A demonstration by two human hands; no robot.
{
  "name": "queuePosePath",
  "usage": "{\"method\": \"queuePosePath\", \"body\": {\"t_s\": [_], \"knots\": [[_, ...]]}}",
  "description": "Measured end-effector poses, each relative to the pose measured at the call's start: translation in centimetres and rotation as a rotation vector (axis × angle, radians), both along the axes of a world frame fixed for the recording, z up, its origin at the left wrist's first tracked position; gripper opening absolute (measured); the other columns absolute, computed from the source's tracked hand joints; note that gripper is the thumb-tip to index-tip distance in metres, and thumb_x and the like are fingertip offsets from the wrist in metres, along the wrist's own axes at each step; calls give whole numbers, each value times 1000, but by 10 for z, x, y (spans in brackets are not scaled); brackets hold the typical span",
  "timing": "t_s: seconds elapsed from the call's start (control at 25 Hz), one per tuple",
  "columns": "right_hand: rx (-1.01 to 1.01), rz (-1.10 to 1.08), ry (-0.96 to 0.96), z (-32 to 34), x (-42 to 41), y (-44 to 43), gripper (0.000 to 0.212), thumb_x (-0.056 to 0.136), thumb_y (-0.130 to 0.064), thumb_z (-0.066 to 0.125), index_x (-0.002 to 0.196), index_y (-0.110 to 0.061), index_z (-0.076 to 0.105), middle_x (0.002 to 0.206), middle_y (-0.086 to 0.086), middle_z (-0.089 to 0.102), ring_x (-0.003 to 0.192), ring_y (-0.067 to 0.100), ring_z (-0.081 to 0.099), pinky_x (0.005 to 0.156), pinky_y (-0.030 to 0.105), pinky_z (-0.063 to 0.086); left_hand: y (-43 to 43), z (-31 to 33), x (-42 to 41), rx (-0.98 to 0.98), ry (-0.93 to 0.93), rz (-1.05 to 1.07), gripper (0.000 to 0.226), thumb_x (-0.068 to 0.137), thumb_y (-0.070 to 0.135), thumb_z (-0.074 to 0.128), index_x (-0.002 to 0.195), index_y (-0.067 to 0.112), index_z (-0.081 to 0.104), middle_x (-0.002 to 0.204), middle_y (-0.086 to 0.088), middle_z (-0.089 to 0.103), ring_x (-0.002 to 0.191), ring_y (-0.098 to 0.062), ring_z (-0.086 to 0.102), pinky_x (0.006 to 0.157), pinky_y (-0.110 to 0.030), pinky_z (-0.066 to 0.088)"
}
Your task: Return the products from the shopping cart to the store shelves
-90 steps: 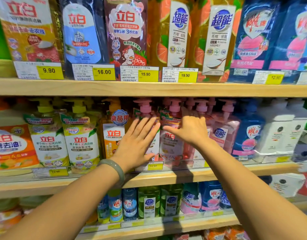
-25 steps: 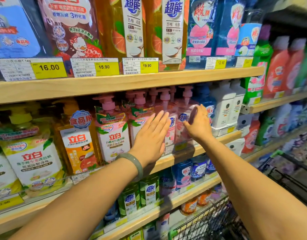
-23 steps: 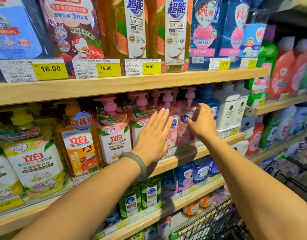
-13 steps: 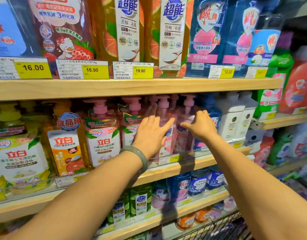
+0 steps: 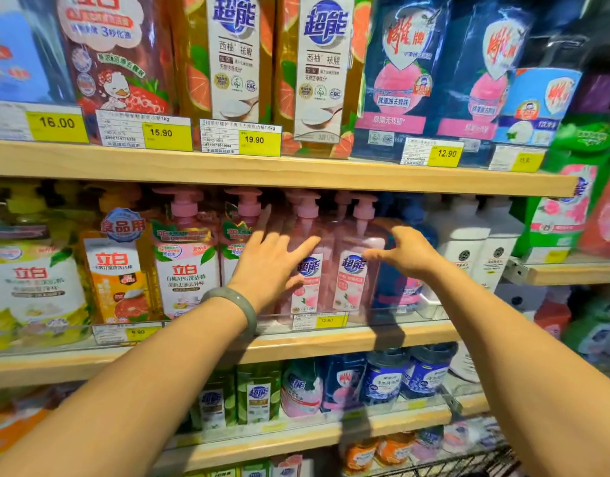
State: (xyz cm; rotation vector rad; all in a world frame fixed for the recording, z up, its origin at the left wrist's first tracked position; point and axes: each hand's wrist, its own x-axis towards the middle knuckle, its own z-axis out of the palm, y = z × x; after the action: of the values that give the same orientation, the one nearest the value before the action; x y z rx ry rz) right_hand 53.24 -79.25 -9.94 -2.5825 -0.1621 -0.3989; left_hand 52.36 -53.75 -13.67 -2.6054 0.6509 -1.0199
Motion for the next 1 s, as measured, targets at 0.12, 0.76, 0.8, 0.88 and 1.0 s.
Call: {"method": "queuePosePath", "body": {"t_s": [0.12,0.76,0.8,0.88,1.0], "knots": [[-20,56,51,8,-2,-15,64,82,-30,73,140,-21,46,133,1,58,91,21,65,76,29,50,1,-2,3,19,-62,6,77,82,62,52,147,32,26,101,-6,64,92,-26,58,77,-36,39],[-123,-185,-228,-48,-13,35,70,75,-41,77,121,-4,41,126,16,44,114,34,50,90,42,45,-11,-21,-4,20,-23,0,102,67,50,75,146,6,28,123,-19,50,105,-35,49,93,-42,41],[-115,-187,-221,-47,-13,37,69,75,-41,78,120,-4,41,125,16,44,114,34,50,89,41,45,-9,-22,-4,25,-18,0,101,71,51,72,148,7,23,126,-18,47,108,-34,48,96,-42,39],[-103,-168,-194,-47,-11,36,69,75,-39,78,122,-4,41,127,16,43,116,33,49,91,40,45,-10,-23,-5,39,22,27,99,80,51,63,150,8,8,134,-17,39,116,-34,42,102,-41,32],[-57,-123,-153,-46,-14,31,83,78,-36,75,140,-6,29,146,16,30,134,33,37,105,40,37,-17,-20,-11,44,45,69,98,87,50,54,150,11,-9,150,-18,21,134,-36,25,114,-43,16]]}}
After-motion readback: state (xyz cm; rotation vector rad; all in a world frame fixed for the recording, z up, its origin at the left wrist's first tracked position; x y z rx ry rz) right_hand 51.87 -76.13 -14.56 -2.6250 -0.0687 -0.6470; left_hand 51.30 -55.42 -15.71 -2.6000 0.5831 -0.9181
